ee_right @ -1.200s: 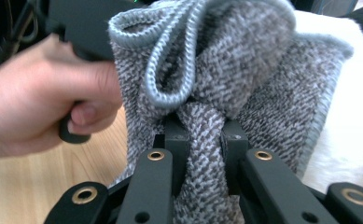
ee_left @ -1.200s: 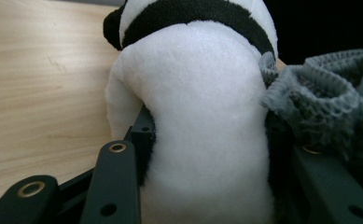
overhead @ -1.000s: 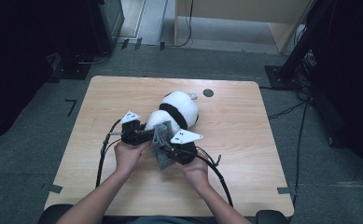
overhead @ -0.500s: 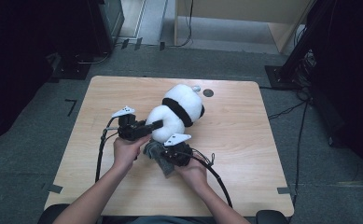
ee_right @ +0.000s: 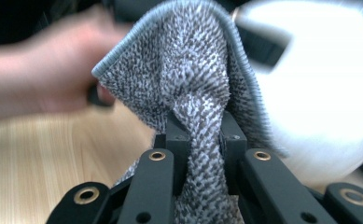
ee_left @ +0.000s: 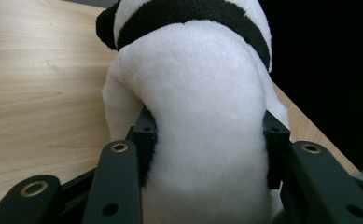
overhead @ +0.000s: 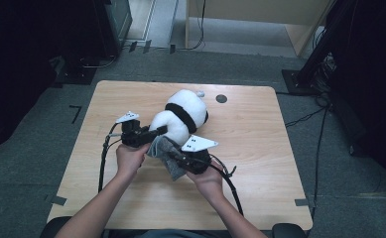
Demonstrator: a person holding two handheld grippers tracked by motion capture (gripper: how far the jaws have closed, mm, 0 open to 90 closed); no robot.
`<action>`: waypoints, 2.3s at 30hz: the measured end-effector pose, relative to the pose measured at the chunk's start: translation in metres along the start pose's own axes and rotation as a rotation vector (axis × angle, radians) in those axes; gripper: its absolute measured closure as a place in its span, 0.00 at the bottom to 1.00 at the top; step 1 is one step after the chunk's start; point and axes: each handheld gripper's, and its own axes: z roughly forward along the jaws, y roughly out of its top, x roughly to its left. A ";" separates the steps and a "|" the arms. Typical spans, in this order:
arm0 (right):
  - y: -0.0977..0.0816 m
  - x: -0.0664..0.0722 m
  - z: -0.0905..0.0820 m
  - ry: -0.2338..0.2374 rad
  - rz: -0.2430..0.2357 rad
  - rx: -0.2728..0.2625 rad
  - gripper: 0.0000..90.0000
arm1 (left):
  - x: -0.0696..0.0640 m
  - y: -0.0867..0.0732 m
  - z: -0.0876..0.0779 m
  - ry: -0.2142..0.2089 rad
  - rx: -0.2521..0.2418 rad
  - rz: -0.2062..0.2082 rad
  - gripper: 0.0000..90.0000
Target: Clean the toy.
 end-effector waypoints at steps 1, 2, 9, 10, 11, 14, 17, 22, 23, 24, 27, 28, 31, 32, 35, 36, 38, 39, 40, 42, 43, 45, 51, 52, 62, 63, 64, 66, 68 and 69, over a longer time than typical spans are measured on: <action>0.003 0.000 -0.004 -0.006 -0.006 -0.028 0.89 | -0.001 0.000 0.001 -0.004 0.003 -0.002 0.61; 0.006 0.001 -0.007 -0.018 -0.012 -0.042 0.89 | -0.003 0.000 0.001 -0.015 0.002 -0.008 0.61; -0.005 -0.006 0.007 -0.034 -0.009 0.004 0.89 | -0.017 -0.002 0.004 -0.036 0.017 0.015 0.61; -0.006 -0.005 0.009 -0.043 -0.033 0.011 0.89 | -0.016 -0.002 0.004 -0.036 0.022 0.013 0.61; -0.007 -0.004 0.010 -0.049 -0.054 0.020 0.89 | -0.015 -0.002 0.004 -0.038 0.025 0.006 0.61; -0.011 -0.002 0.015 -0.061 -0.087 0.044 0.89 | -0.015 -0.003 0.005 -0.031 0.029 0.005 0.61; -0.016 -0.002 0.019 -0.064 -0.095 0.055 0.89 | -0.014 -0.003 0.005 -0.028 0.030 0.003 0.61; -0.022 -0.004 0.023 -0.064 -0.099 0.085 0.89 | -0.012 -0.002 0.004 -0.032 0.021 -0.014 0.61; -0.024 -0.004 0.025 -0.067 -0.104 0.092 0.89 | -0.012 -0.002 0.004 -0.033 0.019 -0.012 0.61; -0.026 -0.005 0.026 -0.067 -0.102 0.106 0.89 | -0.012 -0.002 0.003 -0.033 0.018 -0.010 0.61; -0.028 -0.006 0.029 -0.065 -0.096 0.123 0.89 | -0.013 -0.001 0.002 -0.024 0.015 0.006 0.61; -0.029 -0.007 0.030 -0.064 -0.098 0.130 0.89 | -0.012 -0.001 0.002 -0.027 0.013 0.000 0.61; -0.030 -0.009 0.031 -0.063 -0.092 0.147 0.89 | -0.010 -0.001 0.002 -0.031 0.012 -0.004 0.61; -0.030 -0.010 0.031 -0.062 -0.091 0.152 0.89 | -0.010 -0.001 0.001 -0.032 0.012 -0.007 0.61; -0.031 -0.011 0.032 -0.060 -0.085 0.162 0.89 | -0.010 0.000 0.001 -0.030 0.014 -0.006 0.61; -0.031 -0.012 0.032 -0.058 -0.080 0.164 0.89 | -0.010 0.000 0.001 -0.030 0.015 -0.005 0.61; -0.032 -0.013 0.033 -0.061 -0.086 0.173 0.89 | -0.010 0.000 0.000 -0.030 0.011 -0.002 0.61; -0.033 -0.014 0.033 -0.063 -0.083 0.182 0.89 | -0.009 0.001 -0.001 -0.033 0.004 -0.009 0.61; -0.034 -0.015 0.034 -0.069 -0.078 0.193 0.89 | -0.009 0.002 -0.002 -0.040 -0.002 -0.017 0.61; -0.038 -0.020 0.035 -0.095 -0.061 0.225 0.89 | -0.007 0.005 -0.007 -0.060 -0.014 -0.031 0.61; -0.041 -0.024 0.035 -0.108 -0.032 0.241 0.89 | -0.007 0.006 -0.009 -0.062 -0.019 -0.027 0.61; -0.043 -0.031 0.033 -0.130 -0.006 0.243 0.89 | -0.007 0.008 -0.012 -0.054 -0.023 -0.008 0.61; -0.040 -0.042 0.023 -0.163 0.031 0.232 0.89 | -0.002 0.009 -0.012 -0.040 -0.025 -0.013 0.61; -0.040 -0.042 0.022 -0.163 0.031 0.234 0.89 | -0.001 0.009 -0.013 -0.035 -0.027 -0.010 0.61; -0.015 -0.009 0.009 -0.036 -0.089 0.128 0.89 | 0.013 0.010 -0.019 0.017 -0.060 -0.038 0.61; -0.011 -0.006 0.006 -0.026 -0.102 0.104 0.89 | 0.014 0.010 -0.019 0.023 -0.058 -0.035 0.61; -0.006 -0.002 0.003 -0.021 -0.110 0.072 0.89 | 0.014 0.010 -0.018 0.029 -0.055 -0.034 0.61; 0.002 0.003 -0.004 -0.010 -0.108 0.001 0.89 | 0.014 0.009 -0.017 0.037 -0.045 -0.030 0.61; 0.010 0.006 -0.012 -0.038 -0.118 -0.072 0.89 | 0.014 0.008 -0.015 0.037 -0.032 -0.028 0.61; 0.013 0.007 -0.015 -0.053 -0.120 -0.107 0.89 | 0.013 0.007 -0.014 0.032 -0.027 -0.028 0.61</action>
